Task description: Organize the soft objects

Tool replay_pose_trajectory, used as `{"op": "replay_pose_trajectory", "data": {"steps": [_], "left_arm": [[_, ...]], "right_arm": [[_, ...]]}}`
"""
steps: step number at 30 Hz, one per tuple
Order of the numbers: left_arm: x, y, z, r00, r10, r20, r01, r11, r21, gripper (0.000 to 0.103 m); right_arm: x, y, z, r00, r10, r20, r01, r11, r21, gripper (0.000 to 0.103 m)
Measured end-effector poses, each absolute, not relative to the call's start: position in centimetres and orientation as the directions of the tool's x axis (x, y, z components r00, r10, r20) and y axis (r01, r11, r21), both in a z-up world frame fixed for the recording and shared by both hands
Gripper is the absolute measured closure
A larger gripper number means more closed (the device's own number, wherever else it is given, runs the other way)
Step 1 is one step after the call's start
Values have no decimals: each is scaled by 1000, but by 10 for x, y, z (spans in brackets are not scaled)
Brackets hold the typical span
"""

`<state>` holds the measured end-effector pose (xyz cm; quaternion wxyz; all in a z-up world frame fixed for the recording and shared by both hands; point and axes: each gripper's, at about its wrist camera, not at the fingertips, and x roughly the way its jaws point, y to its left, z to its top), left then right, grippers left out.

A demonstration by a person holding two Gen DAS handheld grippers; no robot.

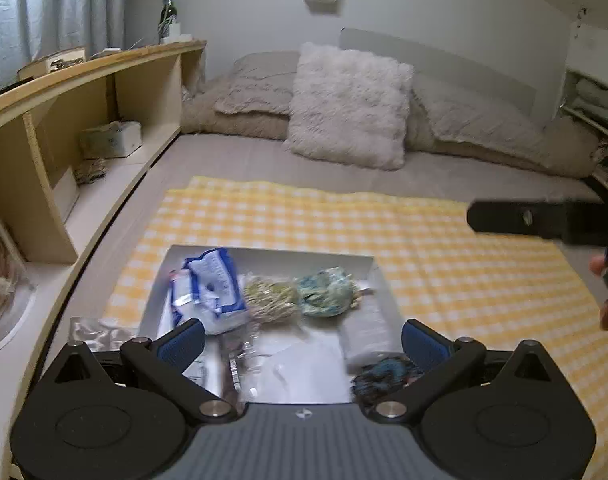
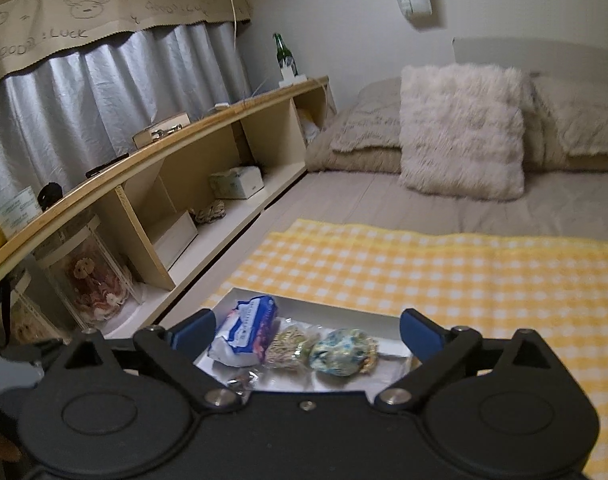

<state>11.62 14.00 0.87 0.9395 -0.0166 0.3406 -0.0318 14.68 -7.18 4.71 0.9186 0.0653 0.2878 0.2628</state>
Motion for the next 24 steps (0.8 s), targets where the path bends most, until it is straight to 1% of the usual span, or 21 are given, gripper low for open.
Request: {"op": "replay_pose_trajectory", "data": {"steps": [1,8,13,20,24], "left_arm": [[114,137,10,772,-72,-632,51,997,-52,0],[96,120,16,806,-73,-587,51,997,-54,0],[80,119,22,825,-67,-561,26,996,-80,0],[62,112,27,847,-29,-532,14,999,-32,0],[53,107,24,851,-12,-526,20,1000,10,0]], "right_arm": [[143,-77,48,702,516,-491,-446,856,261,1],[112,-108,53,752,464,-469,-436,883,175,0],[90,-129,56,775,436,-458,-416,897,151,0],[59,-144,56,806,406,-430,-395,911,119,0],[44,-149,52,814,401,-420,-383,915,131,0]]}}
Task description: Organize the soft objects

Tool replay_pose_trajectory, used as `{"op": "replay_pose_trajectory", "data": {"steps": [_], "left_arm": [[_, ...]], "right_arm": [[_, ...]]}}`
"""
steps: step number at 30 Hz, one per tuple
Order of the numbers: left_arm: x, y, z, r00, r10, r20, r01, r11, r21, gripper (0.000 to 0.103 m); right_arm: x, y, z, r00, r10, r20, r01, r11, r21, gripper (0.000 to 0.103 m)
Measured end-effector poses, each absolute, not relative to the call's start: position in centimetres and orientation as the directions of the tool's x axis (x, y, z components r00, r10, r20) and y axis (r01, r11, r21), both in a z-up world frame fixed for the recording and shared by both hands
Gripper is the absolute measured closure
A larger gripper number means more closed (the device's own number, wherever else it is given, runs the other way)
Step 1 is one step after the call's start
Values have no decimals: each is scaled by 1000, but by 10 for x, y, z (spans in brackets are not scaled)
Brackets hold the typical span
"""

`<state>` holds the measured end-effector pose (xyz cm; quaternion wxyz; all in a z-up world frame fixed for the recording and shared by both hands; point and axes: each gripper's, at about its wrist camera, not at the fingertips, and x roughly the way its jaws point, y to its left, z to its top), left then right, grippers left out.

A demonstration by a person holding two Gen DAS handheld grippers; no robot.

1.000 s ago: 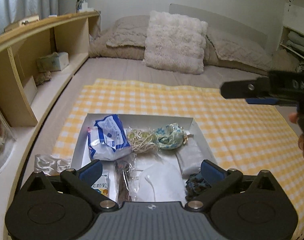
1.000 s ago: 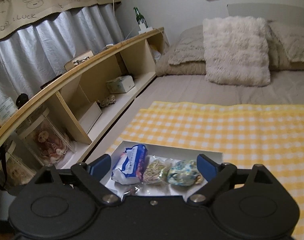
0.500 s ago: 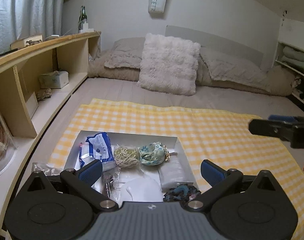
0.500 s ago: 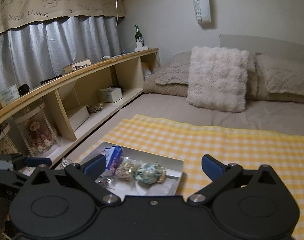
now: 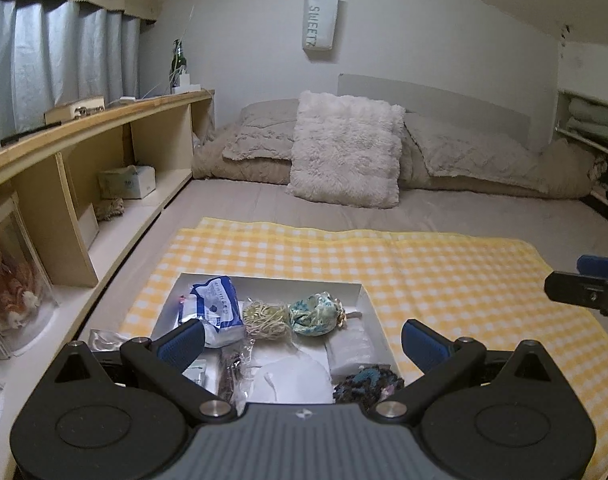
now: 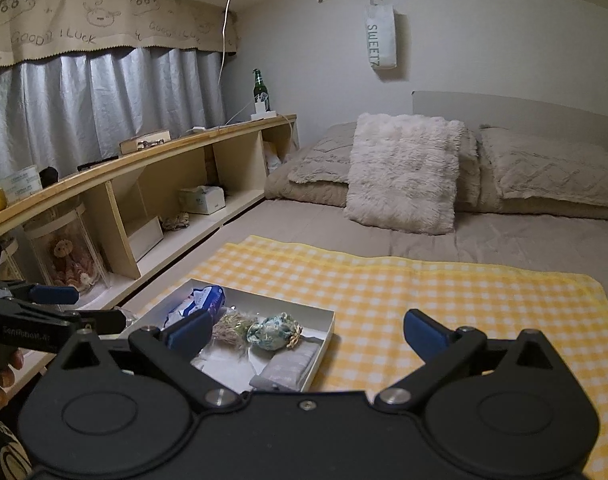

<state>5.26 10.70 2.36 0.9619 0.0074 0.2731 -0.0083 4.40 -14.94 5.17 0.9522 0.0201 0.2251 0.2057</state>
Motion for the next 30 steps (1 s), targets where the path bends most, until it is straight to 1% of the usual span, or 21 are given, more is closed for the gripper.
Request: {"op": "replay_pose_trajectory", "data": {"steps": [5,11,16,19,26,30], "left_arm": [[40,100,16,857,7,-516,38,996,75,0],[29,100,11,861,-13,-509,50,997,58,0],[23,98,10,867,-22,-497,62,996,63,0],[20,99,8,869,-24,-495,59,997,56,0],[16,102,5,866,-18,-499,53,997,56,0],[16,105,4,863,-23,-505,57,997,52,0]], "right_arm": [[23,-152,40,835,370,-408,-352,928,120,0],[9,-159,28,845,344,-410,-308,939,153,0],[0,-156,19,859,306,-410,-273,952,138,0],[-2,-154,14,853,314,-417,-280,949,143,0],[-2,-141,10,853,295,-431,-291,954,76,0],[0,-138,8,849,295,-438,-294,953,73,0]]}}
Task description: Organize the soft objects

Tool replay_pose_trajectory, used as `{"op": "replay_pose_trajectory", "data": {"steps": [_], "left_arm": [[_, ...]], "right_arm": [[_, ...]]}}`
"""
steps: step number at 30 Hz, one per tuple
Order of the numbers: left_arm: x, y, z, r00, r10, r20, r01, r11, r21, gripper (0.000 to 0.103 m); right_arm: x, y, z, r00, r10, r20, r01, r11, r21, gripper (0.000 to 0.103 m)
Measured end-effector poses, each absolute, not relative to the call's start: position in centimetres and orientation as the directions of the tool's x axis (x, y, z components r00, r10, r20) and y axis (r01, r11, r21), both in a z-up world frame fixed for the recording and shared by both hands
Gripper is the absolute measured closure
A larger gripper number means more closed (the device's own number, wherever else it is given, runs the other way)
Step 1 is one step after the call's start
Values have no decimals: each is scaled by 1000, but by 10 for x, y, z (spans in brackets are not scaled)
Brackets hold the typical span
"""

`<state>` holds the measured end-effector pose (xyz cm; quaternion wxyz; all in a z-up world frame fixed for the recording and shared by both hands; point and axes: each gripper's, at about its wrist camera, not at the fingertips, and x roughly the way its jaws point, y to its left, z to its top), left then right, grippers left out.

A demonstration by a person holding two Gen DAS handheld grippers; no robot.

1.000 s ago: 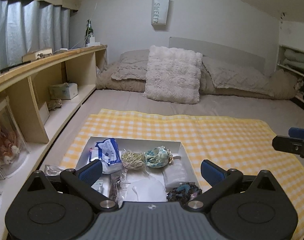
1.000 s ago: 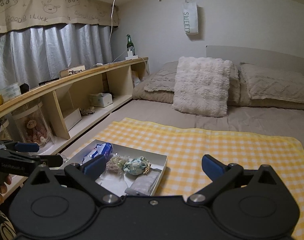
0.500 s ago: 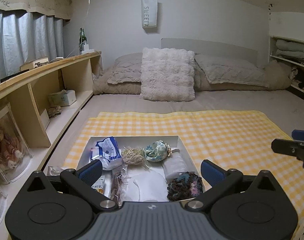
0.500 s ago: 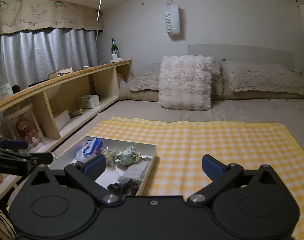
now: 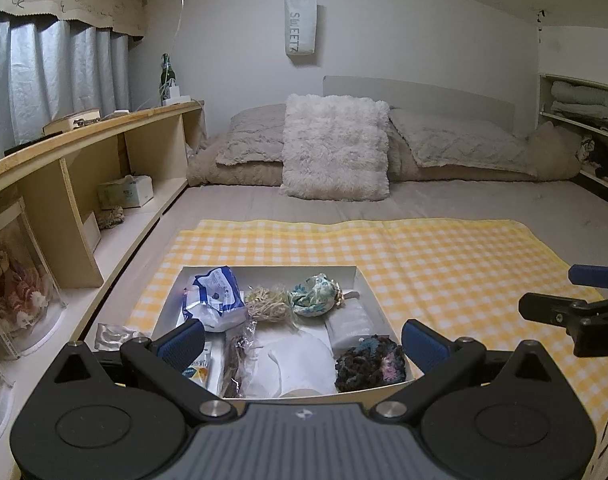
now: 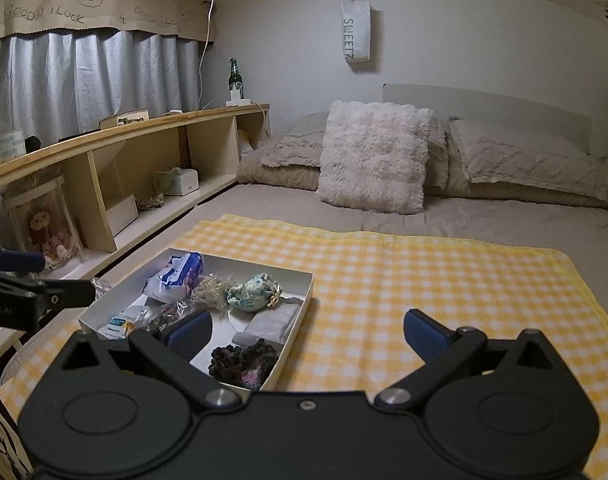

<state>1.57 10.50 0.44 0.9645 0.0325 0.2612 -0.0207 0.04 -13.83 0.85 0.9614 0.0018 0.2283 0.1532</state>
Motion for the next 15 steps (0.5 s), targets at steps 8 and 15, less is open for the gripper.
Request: {"op": "replay_pose_trajectory", "data": {"steps": [8,15], "left_arm": [[16,107,2,856,-32,-516,64,997,45,0],[17,109,2,856,-28,-516,61,997,47,0]], "right_arm": [[4,-135,7,845,299,-443,-298,952,74,0],[7,-132,6,842,303,-446,-307,949,65,0]]}}
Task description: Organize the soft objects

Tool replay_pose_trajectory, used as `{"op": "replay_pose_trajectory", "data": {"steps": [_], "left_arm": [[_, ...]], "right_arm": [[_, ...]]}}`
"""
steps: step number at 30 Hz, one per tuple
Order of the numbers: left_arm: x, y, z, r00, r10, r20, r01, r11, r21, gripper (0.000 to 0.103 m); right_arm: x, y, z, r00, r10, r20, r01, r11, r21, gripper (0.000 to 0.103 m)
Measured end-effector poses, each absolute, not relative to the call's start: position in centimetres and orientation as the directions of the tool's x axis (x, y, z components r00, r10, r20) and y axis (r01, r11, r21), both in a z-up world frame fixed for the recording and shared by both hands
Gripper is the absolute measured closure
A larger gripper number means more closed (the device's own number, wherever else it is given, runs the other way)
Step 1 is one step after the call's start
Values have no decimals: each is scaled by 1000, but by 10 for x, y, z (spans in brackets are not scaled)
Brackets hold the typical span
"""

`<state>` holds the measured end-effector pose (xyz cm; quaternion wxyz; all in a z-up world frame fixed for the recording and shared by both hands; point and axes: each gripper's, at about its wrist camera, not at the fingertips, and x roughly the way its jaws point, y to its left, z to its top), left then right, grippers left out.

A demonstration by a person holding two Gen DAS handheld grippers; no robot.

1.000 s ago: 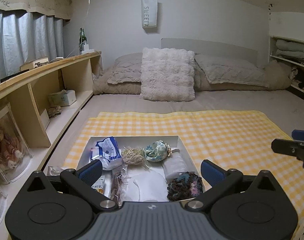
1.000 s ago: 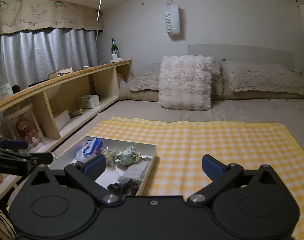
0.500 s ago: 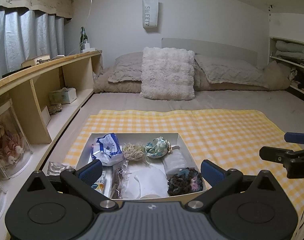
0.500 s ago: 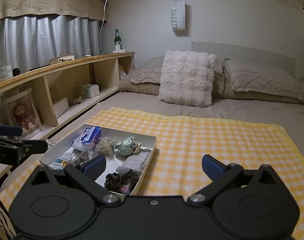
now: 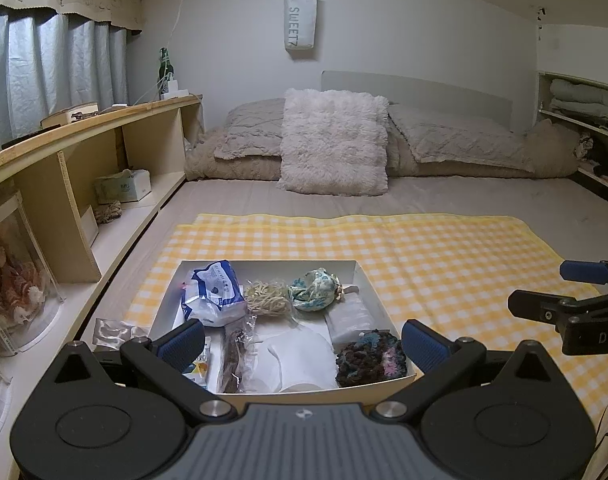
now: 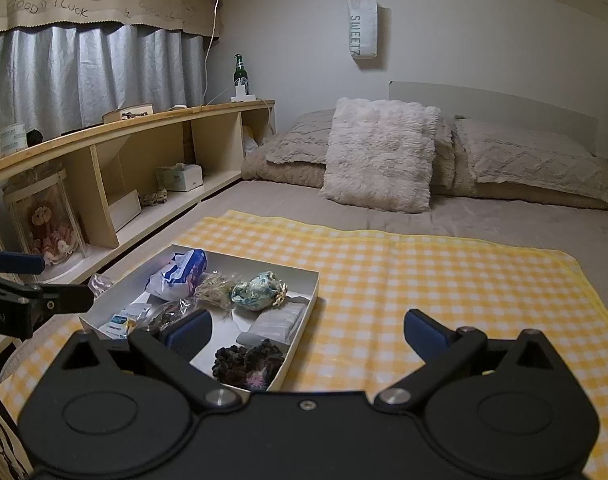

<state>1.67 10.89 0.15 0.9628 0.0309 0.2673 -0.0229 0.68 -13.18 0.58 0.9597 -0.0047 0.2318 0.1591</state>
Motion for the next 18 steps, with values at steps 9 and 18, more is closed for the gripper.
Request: {"op": "replay_pose_trajectory", "data": {"steps": [9,18], "left_arm": [[19,111,1,852,-11,-523,47,997,55,0],[19,111,1,852,-10,-523,46,997,55,0]], "right_arm": [[8,-130,5,842,305,-445,-310,949,62,0],[9,-132,5,842,306,-445,-311,948,64,0]]}}
